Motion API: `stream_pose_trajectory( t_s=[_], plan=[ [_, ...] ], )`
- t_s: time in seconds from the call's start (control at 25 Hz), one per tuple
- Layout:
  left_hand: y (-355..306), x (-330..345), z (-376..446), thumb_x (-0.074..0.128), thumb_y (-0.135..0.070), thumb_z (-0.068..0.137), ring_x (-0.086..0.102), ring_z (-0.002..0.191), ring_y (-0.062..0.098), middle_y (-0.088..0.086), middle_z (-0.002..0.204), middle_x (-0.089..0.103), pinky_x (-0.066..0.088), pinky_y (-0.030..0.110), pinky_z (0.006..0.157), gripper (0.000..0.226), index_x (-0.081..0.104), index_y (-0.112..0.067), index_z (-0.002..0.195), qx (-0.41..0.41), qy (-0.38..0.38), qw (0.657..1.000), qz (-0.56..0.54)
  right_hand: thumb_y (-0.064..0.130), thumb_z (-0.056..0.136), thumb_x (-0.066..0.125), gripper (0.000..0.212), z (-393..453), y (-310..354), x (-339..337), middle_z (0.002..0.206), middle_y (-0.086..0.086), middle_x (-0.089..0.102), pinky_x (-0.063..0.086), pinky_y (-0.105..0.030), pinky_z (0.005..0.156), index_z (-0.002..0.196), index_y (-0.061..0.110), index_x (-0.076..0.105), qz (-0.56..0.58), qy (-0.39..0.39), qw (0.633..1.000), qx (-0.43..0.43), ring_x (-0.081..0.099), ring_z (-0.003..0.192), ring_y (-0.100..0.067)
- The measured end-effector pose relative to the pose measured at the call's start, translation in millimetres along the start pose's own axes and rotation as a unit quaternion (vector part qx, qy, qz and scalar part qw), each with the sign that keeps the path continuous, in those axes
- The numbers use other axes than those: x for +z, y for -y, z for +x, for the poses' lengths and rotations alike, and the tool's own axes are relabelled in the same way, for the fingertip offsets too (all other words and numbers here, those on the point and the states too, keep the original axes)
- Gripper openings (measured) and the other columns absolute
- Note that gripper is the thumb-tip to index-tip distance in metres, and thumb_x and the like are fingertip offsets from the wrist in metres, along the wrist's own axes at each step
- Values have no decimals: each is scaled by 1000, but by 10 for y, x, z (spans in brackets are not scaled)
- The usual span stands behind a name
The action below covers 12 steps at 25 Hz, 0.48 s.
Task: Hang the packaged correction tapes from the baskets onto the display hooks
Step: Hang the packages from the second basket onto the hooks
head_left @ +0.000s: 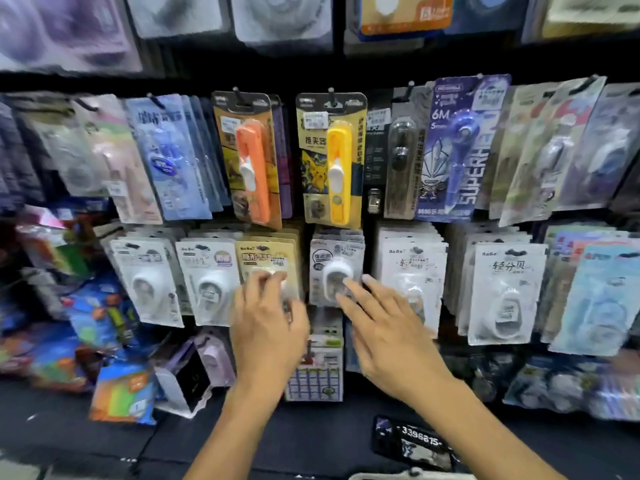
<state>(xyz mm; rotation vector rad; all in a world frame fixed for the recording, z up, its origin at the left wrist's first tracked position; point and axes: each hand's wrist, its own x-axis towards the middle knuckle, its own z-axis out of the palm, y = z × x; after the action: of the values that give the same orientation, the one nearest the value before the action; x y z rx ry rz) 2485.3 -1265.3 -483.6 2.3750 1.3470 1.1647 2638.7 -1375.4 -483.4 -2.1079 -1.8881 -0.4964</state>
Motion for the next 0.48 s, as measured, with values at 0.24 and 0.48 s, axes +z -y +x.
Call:
stream_pose_trajectory(
  t_s=[0.24, 0.48],
  plan=[
    [748, -357, 149, 66, -3, 85, 60, 109, 35, 9, 115, 62, 44, 35, 87, 27, 68, -8, 112, -103, -60, 990, -81, 22, 99, 41, 67, 331, 338, 158, 169, 4, -13, -9, -43, 123, 160, 25, 14, 0, 64, 998, 15, -18, 154, -23],
    [1264, -553, 442, 55, -18, 102, -1, 159, 21, 2, 173, 4, 8, 44, 127, 61, 34, -18, 159, -192, 19, 976, -101, 24, 101, 38, 63, 282, 496, 128, 168, 3, -20, -20, -38, 115, 160, 29, 15, 2, 73, 997, 7, -25, 152, -23]
  ],
)
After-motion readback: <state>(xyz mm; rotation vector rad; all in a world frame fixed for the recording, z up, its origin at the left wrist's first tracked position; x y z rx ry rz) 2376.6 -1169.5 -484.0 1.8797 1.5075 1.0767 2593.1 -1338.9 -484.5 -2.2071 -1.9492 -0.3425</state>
